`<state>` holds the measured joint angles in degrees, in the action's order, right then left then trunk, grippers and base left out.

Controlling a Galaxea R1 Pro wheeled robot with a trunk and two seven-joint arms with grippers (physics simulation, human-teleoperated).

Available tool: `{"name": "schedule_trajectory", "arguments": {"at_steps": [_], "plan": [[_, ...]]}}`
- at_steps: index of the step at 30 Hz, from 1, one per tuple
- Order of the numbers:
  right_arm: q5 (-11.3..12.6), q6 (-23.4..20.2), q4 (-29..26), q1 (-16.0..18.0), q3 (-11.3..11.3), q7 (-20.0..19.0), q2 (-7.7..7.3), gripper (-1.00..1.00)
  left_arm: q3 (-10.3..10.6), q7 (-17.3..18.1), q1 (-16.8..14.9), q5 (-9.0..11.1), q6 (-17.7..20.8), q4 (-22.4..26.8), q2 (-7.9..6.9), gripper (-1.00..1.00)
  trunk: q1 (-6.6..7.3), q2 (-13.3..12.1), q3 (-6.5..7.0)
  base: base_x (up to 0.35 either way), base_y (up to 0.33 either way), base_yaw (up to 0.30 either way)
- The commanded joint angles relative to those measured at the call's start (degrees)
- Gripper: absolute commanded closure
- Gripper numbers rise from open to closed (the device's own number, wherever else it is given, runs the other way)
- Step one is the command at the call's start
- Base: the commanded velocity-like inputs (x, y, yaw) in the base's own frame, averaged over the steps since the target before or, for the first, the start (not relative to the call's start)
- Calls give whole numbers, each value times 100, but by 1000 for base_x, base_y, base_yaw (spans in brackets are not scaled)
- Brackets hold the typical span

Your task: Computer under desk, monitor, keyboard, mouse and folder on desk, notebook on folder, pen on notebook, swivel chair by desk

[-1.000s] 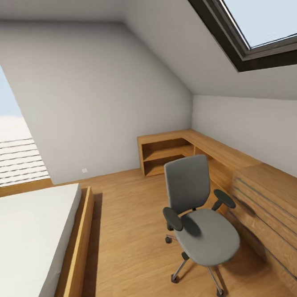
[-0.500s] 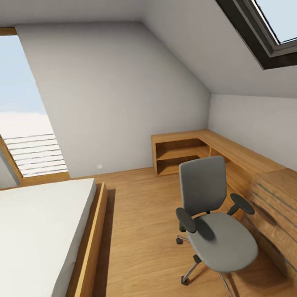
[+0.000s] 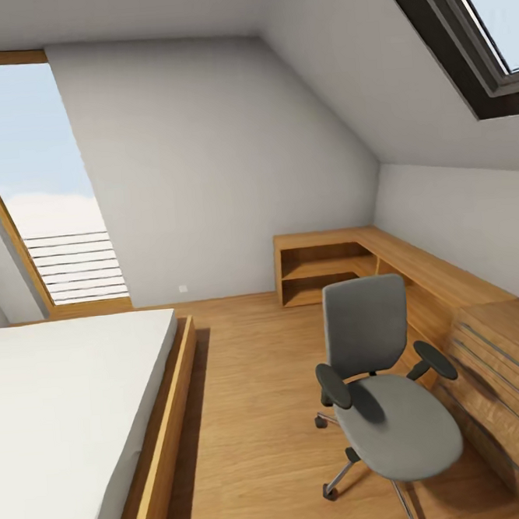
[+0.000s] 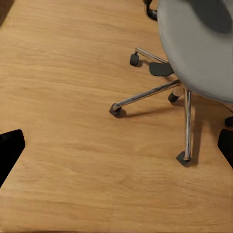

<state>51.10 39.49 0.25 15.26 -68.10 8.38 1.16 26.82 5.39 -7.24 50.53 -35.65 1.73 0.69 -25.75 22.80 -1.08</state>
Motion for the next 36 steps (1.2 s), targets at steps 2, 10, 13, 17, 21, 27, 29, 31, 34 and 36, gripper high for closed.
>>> {"name": "schedule_trajectory", "arguments": {"at_steps": [2, 10, 13, 17, 21, 27, 29, 31, 34, 36], "plan": [[-124, -11, 8, 3, -46, -18, -3, -100, 17, 48, -6, 58, -7, 29, -2, -100, -3, 11, -11, 0, 0, 7], [-217, -315, -1, 3, -11, -96, 33, -100, 39, -192, -6, -225, 39, 691, -113, -100, -3, 11, -11, 0, 0, 2], [-214, -411, -23, 3, 1, -89, 49, -100, 40, -458, -6, -588, 67, 970, -158, -100, -3, 11, -11, 0, 0, 0], [-219, -460, -53, 3, 1, -88, 162, -100, 36, -1113, -7, -1118, 350, 1531, -185, -100, -3, 11, -11, 0, 0, 0], [-228, -453, -64, 3, 5, -81, 361, -100, 13, -1518, -6, -1296, 681, 1852, -205, -100, -3, 11, -11, 0, 0, 0], [-228, -304, -62, 3, 29, -84, 444, -100, -8, -1640, -6, -1328, 666, 1849, -328, -100, -3, 11, -11, 0, 0, 0], [-225, -213, -58, 3, 39, -82, 443, -100, -9, -1607, -6, -1330, 583, 1793, -343, -100, -3, 11, -11, 0, 0, 0], [-219, -43, -50, 3, 54, -76, 437, -100, -14, -1502, -6, -1331, 471, 1722, -357, -100, -3, 11, -11, 0, 0, 5], [-216, 48, -46, 3, 80, -71, 436, -100, -14, -1430, -6, -1328, 425, 1687, -352, -100, -3, 11, -11, 0, 0, 77], [-215, 83, -44, 3, 119, -68, 437, -100, -12, -1403, -6, -1327, 409, 1659, -347, -100, -3, 11, -11, 0, 0, 179]]}}
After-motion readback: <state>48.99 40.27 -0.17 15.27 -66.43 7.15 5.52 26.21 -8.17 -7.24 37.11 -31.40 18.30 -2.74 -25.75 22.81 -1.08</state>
